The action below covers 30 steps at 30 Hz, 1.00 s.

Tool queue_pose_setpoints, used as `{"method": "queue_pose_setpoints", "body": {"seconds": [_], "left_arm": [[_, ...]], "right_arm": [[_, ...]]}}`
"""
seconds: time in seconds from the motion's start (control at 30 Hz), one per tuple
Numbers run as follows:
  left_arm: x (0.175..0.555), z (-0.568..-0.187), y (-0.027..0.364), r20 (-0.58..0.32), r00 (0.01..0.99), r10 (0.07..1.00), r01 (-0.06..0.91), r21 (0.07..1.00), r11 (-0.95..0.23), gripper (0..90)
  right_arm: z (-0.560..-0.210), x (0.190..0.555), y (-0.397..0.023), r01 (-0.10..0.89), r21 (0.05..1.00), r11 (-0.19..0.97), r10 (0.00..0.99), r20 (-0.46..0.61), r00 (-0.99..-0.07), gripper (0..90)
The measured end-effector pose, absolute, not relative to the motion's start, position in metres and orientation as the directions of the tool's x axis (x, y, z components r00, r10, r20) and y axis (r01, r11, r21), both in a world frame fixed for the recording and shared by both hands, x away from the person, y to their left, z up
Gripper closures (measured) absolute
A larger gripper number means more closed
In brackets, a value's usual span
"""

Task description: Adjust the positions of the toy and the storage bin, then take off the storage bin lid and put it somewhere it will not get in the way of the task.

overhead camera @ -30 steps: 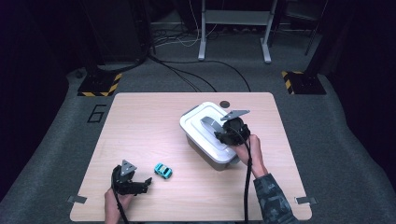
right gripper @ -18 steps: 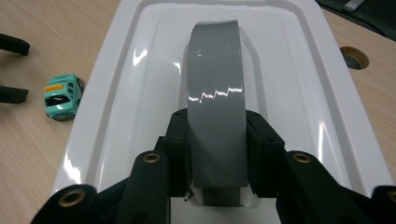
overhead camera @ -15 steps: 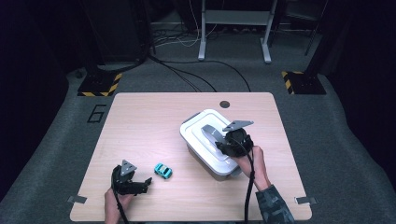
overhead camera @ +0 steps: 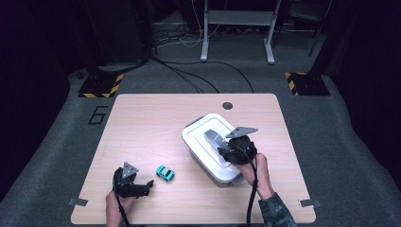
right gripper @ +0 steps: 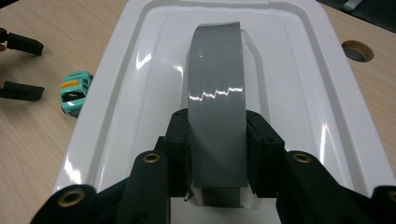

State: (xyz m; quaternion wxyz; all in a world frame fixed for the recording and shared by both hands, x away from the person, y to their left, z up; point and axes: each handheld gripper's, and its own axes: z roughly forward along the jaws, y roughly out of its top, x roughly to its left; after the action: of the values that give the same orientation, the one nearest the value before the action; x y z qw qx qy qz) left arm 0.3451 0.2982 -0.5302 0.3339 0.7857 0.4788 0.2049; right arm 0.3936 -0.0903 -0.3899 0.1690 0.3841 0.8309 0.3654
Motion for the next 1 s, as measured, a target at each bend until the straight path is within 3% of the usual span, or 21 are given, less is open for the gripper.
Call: {"method": "queue_pose_setpoints", "body": {"seconds": [0.07,0.13,0.4,0.53,0.7,1.0], "left_arm": [[0.345,-0.530,0.298,0.002,0.458,0.889,0.615,0.721,-0.319,4.5],[0.345,-0.530,0.298,0.002,0.458,0.889,0.616,0.721,-0.319,4.5],[0.345,-0.530,0.298,0.001,0.456,0.890,0.615,0.722,-0.316,4.7],[0.345,-0.530,0.298,0.001,0.458,0.889,0.615,0.722,-0.318,4.7],[0.345,-0.530,0.298,0.001,0.458,0.889,0.615,0.721,-0.318,4.8],[0.345,-0.530,0.298,0.001,0.458,0.889,0.615,0.721,-0.318,4.8]], "right_arm": [[-0.390,0.395,-0.092,0.512,0.740,0.437,0.756,0.006,-0.654,61.0],[-0.389,0.397,-0.091,0.510,0.744,0.431,0.763,0.001,-0.647,50.7],[-0.380,0.402,-0.081,0.492,0.744,0.452,0.760,-0.033,-0.649,41.6],[-0.377,0.411,-0.073,0.477,0.738,0.478,0.748,-0.058,-0.661,46.7],[-0.377,0.418,-0.067,0.486,0.717,0.500,0.736,-0.056,-0.675,64.6],[-0.377,0.419,-0.066,0.500,0.724,0.475,0.745,-0.029,-0.666,66.3]]}}
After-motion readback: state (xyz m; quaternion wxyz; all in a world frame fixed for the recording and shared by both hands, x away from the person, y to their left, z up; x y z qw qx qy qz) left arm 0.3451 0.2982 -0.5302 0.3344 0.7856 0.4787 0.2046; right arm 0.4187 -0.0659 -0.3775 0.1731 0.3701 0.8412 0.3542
